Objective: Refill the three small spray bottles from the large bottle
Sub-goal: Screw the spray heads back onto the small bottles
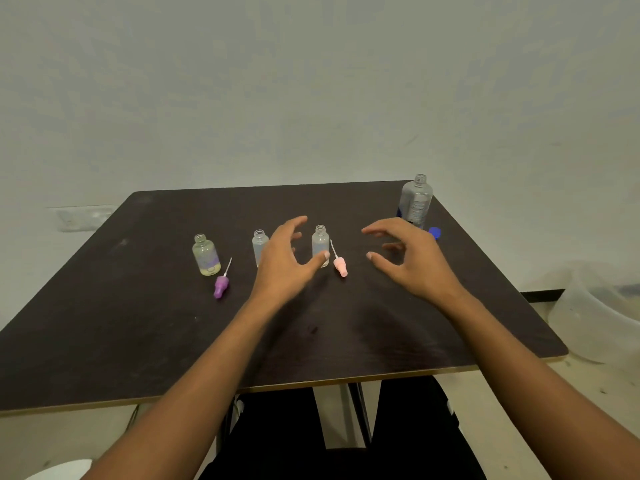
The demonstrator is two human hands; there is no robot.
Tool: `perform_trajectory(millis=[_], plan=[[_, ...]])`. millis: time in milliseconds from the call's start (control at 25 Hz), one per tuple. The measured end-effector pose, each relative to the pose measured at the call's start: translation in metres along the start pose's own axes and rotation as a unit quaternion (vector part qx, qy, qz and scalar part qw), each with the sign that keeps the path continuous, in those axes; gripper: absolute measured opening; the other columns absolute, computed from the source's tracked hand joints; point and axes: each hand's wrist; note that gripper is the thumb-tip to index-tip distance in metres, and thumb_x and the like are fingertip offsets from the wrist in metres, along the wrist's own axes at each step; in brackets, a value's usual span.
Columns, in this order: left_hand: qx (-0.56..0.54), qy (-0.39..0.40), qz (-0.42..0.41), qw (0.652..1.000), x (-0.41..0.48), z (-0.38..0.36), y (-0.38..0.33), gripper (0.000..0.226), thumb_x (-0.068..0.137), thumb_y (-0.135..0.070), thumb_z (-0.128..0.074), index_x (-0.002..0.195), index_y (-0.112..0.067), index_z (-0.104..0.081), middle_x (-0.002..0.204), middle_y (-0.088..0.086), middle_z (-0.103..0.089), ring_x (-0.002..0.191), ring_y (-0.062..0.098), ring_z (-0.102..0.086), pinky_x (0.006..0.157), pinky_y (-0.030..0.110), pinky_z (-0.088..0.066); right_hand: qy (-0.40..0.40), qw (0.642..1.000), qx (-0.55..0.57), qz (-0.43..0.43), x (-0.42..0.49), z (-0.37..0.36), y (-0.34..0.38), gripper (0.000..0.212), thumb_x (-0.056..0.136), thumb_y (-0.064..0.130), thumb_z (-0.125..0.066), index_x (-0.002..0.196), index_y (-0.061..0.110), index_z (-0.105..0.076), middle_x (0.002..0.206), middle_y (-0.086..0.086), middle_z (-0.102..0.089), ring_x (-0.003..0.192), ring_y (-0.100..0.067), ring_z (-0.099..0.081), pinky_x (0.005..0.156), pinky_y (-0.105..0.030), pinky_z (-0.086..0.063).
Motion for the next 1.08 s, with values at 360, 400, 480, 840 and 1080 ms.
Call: perform_trajectory(millis=[360, 400, 480, 840, 1080], plan=[[0.032, 0.036, 0.036, 0.998, 0.027, -0.031, 0.022, 0.064, 0.09, -0.03, -0.081, 0.147, -0.018, -0.053, 0.143, -0.001, -0.064, 0.13, 0.014, -0.061, 0.111, 0.036, -0.05, 0.198, 0.947, -0.215, 0.135, 0.037, -0.039, -0.033, 0.049, 0.091, 0.003, -0.064, 0.132, 0.03, -0.069, 0.141, 0.01, -0.064, 0.131, -0.014, -0.059, 0.098, -0.043, -0.058], [0.035, 0.039, 0.037, 0.998, 0.028, -0.033, 0.022, 0.061, 0.091, -0.029, -0.08, 0.146, -0.019, -0.054, 0.141, -0.002, -0.065, 0.13, 0.014, -0.061, 0.11, 0.032, -0.05, 0.209, 0.942, -0.221, 0.142, 0.04, -0.042, -0.034, 0.048, 0.093, 0.003, -0.063, 0.133, 0.029, -0.069, 0.143, 0.008, -0.064, 0.132, -0.014, -0.059, 0.099, -0.043, -0.058], [0.037, 0.043, 0.043, 0.997, 0.03, -0.035, 0.022, 0.057, 0.092, -0.027, -0.079, 0.144, -0.02, -0.055, 0.137, -0.002, -0.067, 0.127, 0.013, -0.063, 0.106, 0.027, -0.049, 0.226, 0.935, -0.224, 0.155, 0.044, -0.046, -0.034, 0.045, 0.096, 0.007, -0.062, 0.135, 0.029, -0.069, 0.144, 0.006, -0.064, 0.133, -0.015, -0.059, 0.1, -0.043, -0.058], [0.049, 0.01, 0.047, 0.998, 0.035, -0.039, 0.018, 0.042, 0.093, -0.022, -0.079, 0.132, -0.014, -0.064, 0.12, 0.0, -0.074, 0.101, 0.007, -0.066, 0.089, 0.018, -0.049, 0.197, 0.943, -0.207, 0.173, 0.044, -0.048, -0.039, 0.034, 0.099, 0.017, -0.064, 0.129, 0.031, -0.072, 0.139, 0.01, -0.067, 0.129, -0.012, -0.061, 0.094, -0.043, -0.059], [0.01, 0.007, 0.034, 0.999, 0.028, -0.03, 0.009, 0.043, 0.092, -0.025, -0.08, 0.132, -0.017, -0.065, 0.121, -0.002, -0.074, 0.107, 0.007, -0.069, 0.098, 0.026, -0.057, 0.015, 0.996, -0.046, 0.074, 0.043, -0.002, -0.013, 0.028, 0.098, 0.016, -0.074, 0.126, 0.02, -0.075, 0.12, 0.007, -0.075, 0.109, -0.005, -0.071, 0.095, -0.019, -0.055]])
Point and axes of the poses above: each hand's wrist, its own x-axis towards the middle knuckle, its own z-axis out of the back of the hand, y = z × x
